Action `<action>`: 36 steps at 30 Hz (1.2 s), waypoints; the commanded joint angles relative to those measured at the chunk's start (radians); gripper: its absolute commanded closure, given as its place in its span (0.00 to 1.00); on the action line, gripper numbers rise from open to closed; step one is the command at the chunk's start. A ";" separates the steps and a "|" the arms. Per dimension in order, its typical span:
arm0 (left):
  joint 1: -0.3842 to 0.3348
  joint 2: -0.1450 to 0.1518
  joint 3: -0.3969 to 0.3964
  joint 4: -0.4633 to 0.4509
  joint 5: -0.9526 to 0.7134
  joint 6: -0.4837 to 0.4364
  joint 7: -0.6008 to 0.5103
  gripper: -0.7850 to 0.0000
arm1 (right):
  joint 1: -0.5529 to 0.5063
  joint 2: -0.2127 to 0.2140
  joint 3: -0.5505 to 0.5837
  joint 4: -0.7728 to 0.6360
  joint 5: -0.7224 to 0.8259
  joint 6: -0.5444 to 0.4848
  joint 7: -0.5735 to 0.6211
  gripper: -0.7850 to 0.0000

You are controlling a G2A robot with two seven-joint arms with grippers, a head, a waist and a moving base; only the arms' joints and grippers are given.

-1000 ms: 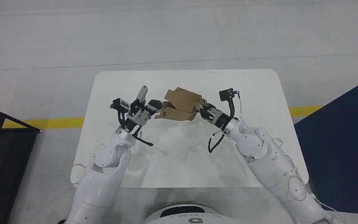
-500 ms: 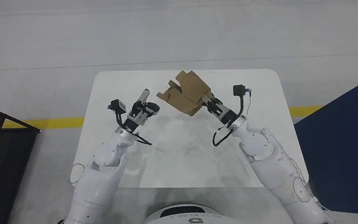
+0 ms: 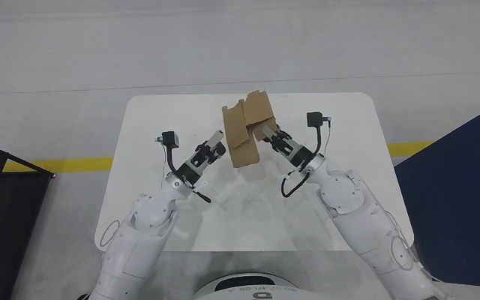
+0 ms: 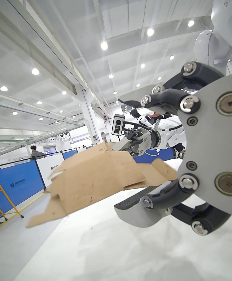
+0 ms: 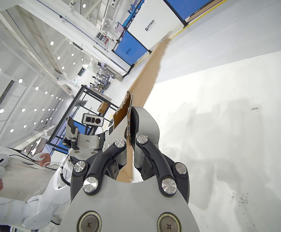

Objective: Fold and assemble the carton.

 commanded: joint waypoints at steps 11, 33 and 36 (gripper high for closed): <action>0.000 -0.004 -0.007 0.011 -0.084 0.031 0.022 0.00 | -0.036 0.010 0.014 -0.085 -0.076 -0.120 0.101 1.00; 0.005 -0.006 0.006 -0.014 -0.057 0.030 0.028 0.00 | -0.077 0.037 0.036 -0.196 -0.588 -0.150 0.126 1.00; 0.017 -0.005 -0.001 -0.016 -0.073 0.021 0.037 0.00 | -0.085 0.038 0.051 -0.198 -0.585 -0.154 0.093 1.00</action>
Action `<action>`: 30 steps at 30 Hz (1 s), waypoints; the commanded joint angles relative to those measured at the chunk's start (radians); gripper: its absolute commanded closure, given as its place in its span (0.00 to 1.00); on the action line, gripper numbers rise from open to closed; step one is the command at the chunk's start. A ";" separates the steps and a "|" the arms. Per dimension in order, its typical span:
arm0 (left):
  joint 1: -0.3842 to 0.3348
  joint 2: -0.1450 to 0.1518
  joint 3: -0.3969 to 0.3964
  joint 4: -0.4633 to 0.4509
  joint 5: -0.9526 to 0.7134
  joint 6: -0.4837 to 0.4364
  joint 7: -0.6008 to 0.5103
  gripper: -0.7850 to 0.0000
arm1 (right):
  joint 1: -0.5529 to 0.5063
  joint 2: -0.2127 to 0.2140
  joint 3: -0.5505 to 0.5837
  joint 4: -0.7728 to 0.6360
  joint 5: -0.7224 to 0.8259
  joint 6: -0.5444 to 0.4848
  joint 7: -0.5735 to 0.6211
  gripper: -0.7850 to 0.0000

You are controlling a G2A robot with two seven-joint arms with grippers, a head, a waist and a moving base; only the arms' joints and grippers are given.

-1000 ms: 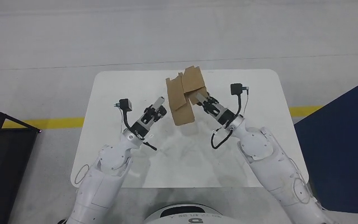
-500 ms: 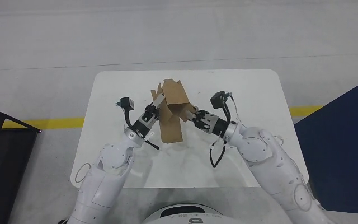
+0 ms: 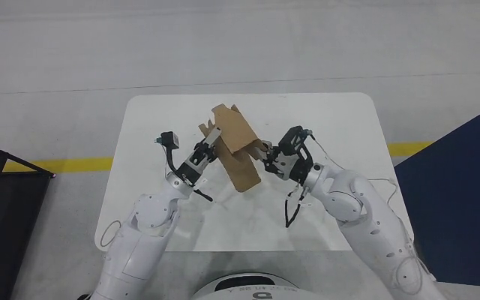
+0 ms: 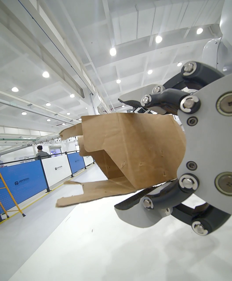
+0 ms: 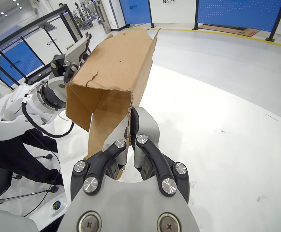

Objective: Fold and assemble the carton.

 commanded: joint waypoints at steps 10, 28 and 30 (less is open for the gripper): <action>0.034 0.001 -0.037 0.005 -0.131 -0.039 -0.018 0.00 | -0.036 0.004 0.032 -0.021 0.000 -0.017 -0.063 1.00; 0.066 0.009 -0.080 0.000 -0.099 -0.086 -0.044 0.00 | -0.091 0.011 0.071 -0.058 0.063 -0.075 -0.096 1.00; 0.064 0.009 -0.084 0.016 -0.099 -0.085 -0.038 0.00 | -0.095 0.011 0.073 -0.058 0.093 -0.083 -0.092 1.00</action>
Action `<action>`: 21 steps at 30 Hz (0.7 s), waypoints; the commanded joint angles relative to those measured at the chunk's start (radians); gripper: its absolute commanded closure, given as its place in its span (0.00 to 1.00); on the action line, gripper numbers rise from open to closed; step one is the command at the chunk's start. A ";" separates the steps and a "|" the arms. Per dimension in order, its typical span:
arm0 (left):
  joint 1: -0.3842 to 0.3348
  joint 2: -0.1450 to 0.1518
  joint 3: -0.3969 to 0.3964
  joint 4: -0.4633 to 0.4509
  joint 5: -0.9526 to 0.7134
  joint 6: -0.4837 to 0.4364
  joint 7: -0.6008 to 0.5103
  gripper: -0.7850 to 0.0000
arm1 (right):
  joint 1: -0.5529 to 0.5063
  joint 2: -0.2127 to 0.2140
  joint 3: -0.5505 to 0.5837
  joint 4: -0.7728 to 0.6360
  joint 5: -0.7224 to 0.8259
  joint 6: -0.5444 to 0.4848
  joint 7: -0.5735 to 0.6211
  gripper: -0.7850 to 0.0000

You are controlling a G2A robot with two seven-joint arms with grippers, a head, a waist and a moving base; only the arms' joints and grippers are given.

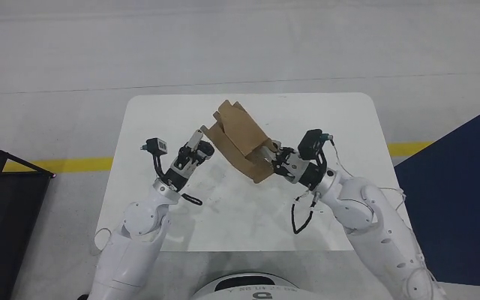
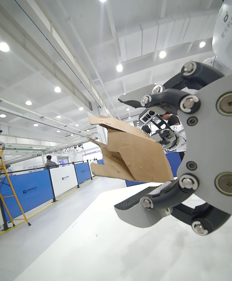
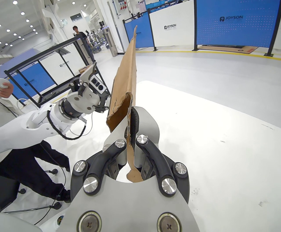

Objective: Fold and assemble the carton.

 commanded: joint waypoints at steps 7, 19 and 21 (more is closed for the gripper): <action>0.003 -0.003 -0.009 0.026 -0.243 -0.022 -0.086 0.00 | -0.010 0.002 0.005 -0.009 0.055 -0.018 0.025 1.00; -0.022 -0.001 0.000 0.075 -0.274 -0.003 -0.192 0.00 | -0.020 0.004 -0.005 -0.032 0.080 -0.025 0.047 1.00; -0.027 -0.002 0.004 0.084 -0.278 0.000 -0.184 0.00 | -0.020 0.004 -0.007 -0.036 0.086 -0.028 0.053 1.00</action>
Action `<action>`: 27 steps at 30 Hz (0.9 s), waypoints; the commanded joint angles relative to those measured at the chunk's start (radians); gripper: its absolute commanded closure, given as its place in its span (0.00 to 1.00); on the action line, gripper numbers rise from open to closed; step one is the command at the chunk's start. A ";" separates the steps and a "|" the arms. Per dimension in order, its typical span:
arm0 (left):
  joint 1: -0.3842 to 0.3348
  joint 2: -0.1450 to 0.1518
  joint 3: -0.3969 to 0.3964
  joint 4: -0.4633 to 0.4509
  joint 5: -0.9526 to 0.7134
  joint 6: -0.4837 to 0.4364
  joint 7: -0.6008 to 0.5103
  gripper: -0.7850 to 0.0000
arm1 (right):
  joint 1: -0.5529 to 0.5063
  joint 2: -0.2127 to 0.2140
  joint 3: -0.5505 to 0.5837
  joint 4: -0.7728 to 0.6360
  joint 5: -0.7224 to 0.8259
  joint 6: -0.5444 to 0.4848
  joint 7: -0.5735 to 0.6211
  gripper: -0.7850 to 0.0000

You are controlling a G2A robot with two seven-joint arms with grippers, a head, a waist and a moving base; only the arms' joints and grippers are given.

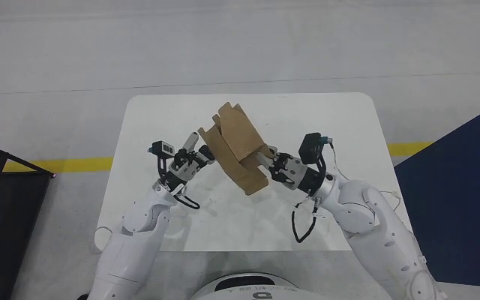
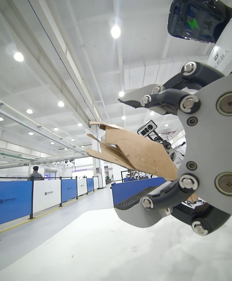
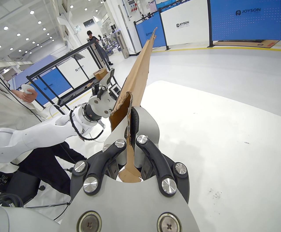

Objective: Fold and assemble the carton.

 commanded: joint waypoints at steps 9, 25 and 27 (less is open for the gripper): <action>-0.012 -0.003 0.006 0.019 -0.017 -0.003 0.005 0.35 | 0.000 0.002 -0.009 -0.016 0.013 -0.001 0.023 1.00; 0.007 0.001 -0.006 -0.001 0.004 -0.034 -0.018 0.82 | 0.014 0.002 -0.038 -0.022 -0.091 0.045 0.041 1.00; 0.009 0.001 -0.006 -0.008 0.012 -0.039 -0.020 0.84 | 0.013 0.001 -0.042 -0.022 -0.116 0.052 0.025 0.91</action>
